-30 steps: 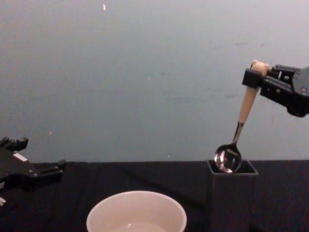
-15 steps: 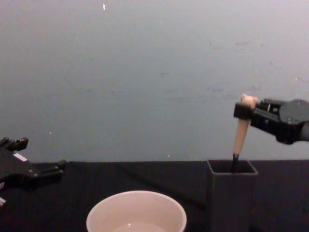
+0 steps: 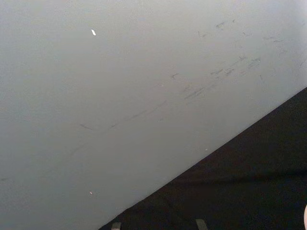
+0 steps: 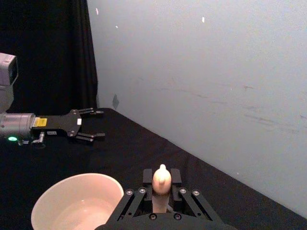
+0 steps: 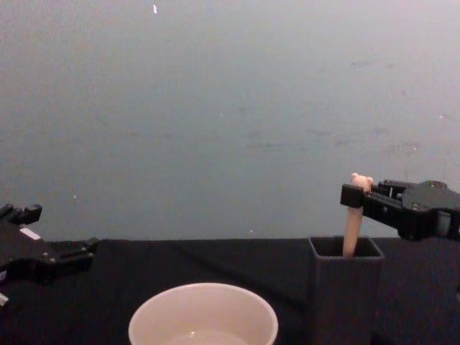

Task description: Pick up the stirring spoon with one hand, stir inside the cup, then place it back in its original position.

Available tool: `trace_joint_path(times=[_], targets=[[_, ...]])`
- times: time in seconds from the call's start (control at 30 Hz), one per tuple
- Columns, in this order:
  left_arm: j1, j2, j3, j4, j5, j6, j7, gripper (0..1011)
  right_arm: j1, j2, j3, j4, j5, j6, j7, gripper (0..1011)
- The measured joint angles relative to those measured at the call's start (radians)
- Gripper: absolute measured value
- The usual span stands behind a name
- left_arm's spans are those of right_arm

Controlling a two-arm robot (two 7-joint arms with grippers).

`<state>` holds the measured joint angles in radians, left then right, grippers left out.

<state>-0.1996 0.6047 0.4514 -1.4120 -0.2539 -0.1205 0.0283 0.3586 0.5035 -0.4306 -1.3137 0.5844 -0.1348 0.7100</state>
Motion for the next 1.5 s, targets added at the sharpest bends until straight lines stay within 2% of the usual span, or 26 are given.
trace_joint_path(times=[0.57, 1.17, 1.3, 1.33, 1.4, 1.43, 1.5], targets=[[0.0, 0.0, 0.0, 0.0, 0.0, 0.0, 0.0, 1001, -0.019, -0.004, -0.005, -0.005, -0.004, 0.041, -0.033, 212], [0.0, 0.0, 0.0, 0.0, 0.0, 0.0, 0.0, 1001, -0.023, -0.002, -0.007, -0.011, -0.01, 0.045, -0.042, 215], [0.0, 0.0, 0.0, 0.0, 0.0, 0.0, 0.0, 1001, -0.023, -0.002, -0.007, -0.011, -0.01, 0.045, -0.042, 298], [0.0, 0.0, 0.0, 0.0, 0.0, 0.0, 0.0, 1001, -0.023, -0.002, -0.007, -0.011, -0.009, 0.045, -0.041, 360], [0.0, 0.0, 0.0, 0.0, 0.0, 0.0, 0.0, 1002, -0.022, -0.002, -0.006, -0.011, -0.009, 0.045, -0.041, 397], [0.0, 0.0, 0.0, 0.0, 0.0, 0.0, 0.0, 1001, -0.022, -0.002, -0.006, -0.011, -0.009, 0.045, -0.041, 459], [0.0, 0.0, 0.0, 0.0, 0.0, 0.0, 0.0, 1001, -0.022, -0.002, -0.006, -0.01, -0.009, 0.045, -0.041, 489]])
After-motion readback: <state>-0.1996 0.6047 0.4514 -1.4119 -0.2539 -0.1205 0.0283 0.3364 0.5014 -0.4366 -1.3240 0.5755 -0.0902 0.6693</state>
